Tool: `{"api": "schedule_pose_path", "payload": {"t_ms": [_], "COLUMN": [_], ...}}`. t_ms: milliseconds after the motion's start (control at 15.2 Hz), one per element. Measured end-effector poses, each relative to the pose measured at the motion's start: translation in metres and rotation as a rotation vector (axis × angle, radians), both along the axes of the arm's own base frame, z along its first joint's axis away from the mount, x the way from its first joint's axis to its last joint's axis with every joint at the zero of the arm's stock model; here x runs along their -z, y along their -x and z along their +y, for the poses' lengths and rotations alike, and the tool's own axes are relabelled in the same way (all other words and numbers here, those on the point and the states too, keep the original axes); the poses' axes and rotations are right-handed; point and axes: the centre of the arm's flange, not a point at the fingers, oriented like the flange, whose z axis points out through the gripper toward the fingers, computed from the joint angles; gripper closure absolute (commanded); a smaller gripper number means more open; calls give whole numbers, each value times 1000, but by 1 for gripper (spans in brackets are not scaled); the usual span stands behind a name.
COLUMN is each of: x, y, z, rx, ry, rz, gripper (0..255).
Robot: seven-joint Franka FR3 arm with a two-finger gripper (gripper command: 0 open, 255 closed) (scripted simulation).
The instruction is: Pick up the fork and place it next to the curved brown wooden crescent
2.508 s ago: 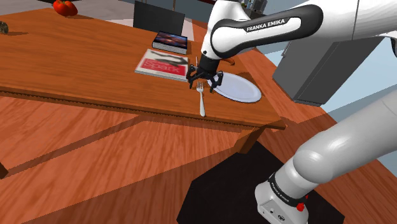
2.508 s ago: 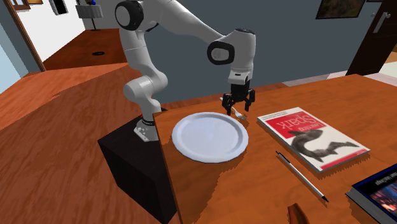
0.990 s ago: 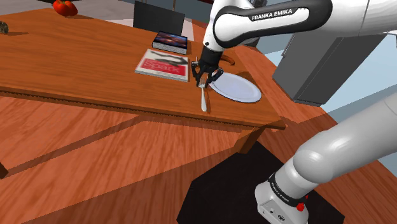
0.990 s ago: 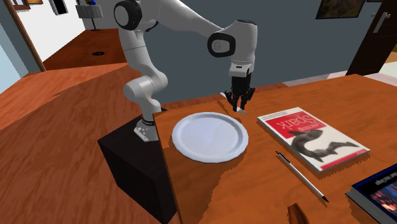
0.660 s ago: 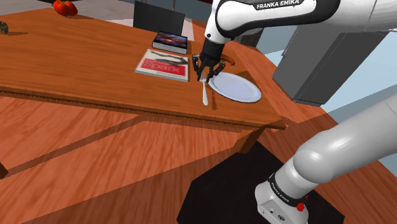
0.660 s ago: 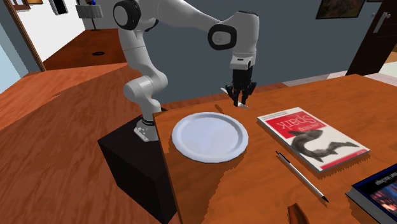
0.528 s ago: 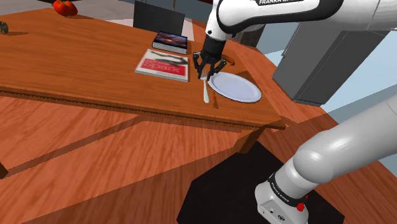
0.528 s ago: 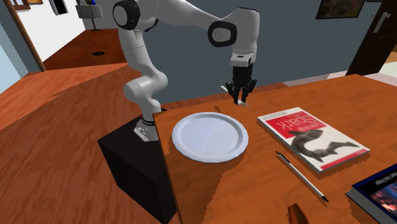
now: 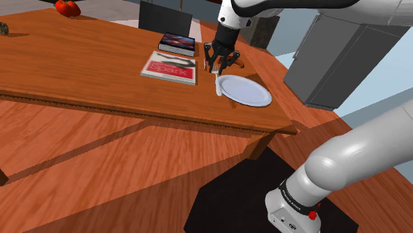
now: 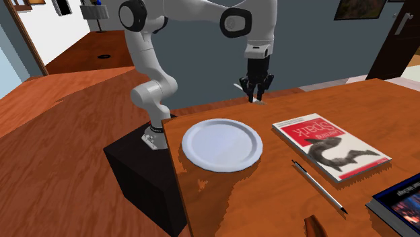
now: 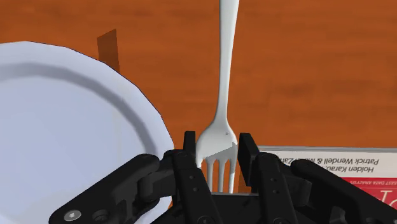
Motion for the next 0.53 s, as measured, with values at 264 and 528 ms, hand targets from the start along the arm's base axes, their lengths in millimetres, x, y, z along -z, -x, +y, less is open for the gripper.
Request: {"api": "schedule_pose_path", "payload": {"t_ms": [264, 528], "x": [-1, -1], "y": [-10, -22], "z": [-44, -95], "rx": [1, 1], "ry": [0, 0], "rz": [0, 1], "gripper": [255, 255]}}
